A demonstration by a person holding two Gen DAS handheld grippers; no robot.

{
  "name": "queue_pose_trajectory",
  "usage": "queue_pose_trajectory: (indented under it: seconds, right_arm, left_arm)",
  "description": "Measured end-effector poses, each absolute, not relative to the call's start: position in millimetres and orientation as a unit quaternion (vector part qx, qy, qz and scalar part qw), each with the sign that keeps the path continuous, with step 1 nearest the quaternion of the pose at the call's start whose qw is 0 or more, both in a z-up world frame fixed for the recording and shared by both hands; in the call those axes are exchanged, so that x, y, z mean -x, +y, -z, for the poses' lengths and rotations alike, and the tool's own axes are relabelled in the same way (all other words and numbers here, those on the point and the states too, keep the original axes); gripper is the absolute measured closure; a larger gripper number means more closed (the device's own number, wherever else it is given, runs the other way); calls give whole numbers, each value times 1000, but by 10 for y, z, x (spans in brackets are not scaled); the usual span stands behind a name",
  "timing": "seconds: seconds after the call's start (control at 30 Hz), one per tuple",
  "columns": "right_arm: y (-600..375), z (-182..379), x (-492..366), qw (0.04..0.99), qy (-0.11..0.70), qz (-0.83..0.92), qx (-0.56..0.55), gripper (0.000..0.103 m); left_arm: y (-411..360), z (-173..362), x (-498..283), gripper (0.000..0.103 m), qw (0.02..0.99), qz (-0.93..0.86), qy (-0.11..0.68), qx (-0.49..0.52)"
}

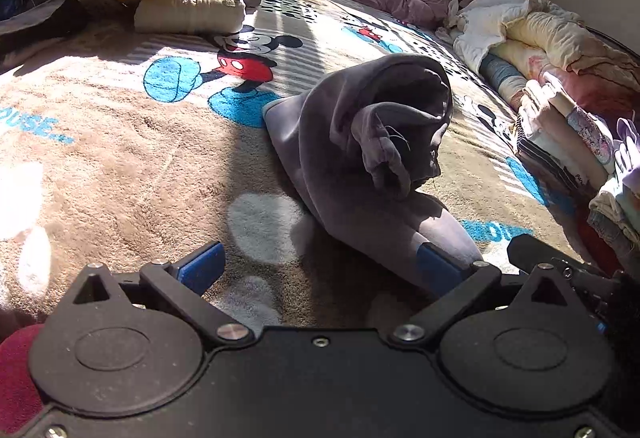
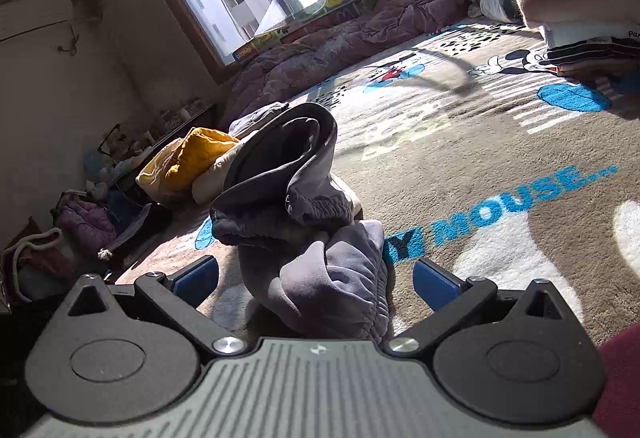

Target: Fold clothes

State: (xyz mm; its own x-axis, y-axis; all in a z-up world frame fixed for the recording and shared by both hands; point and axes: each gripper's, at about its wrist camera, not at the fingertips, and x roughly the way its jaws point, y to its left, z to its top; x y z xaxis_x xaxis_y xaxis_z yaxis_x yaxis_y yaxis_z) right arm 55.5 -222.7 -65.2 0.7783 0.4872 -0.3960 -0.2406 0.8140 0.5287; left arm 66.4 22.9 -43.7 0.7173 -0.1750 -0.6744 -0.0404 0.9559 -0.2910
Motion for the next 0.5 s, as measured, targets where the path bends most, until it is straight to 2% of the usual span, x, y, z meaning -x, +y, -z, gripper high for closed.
queue_pose_trajectory:
  seconds: [0.17, 0.33, 0.4, 0.47, 0.5]
  right_arm:
    - [-2202, 704, -640, 898, 306, -228, -219, 1]
    - [-2198, 766, -640, 893, 315, -227, -227, 1]
    - [-2191, 819, -680, 889, 325, -226, -228, 1]
    - [-2184, 855, -709, 887, 333, -224, -229, 1]
    - [-2181, 870, -723, 886, 336, -223, -230, 1]
  left_arm:
    - [197, 562, -902, 1, 906, 38, 396, 144]
    - [219, 485, -1146, 2, 918, 44, 366, 148]
    - [184, 423, -1226, 5, 924, 52, 353, 140]
    - [148, 360, -1305, 14, 929, 59, 341, 131]
    - [130, 329, -1345, 15, 932, 63, 334, 126]
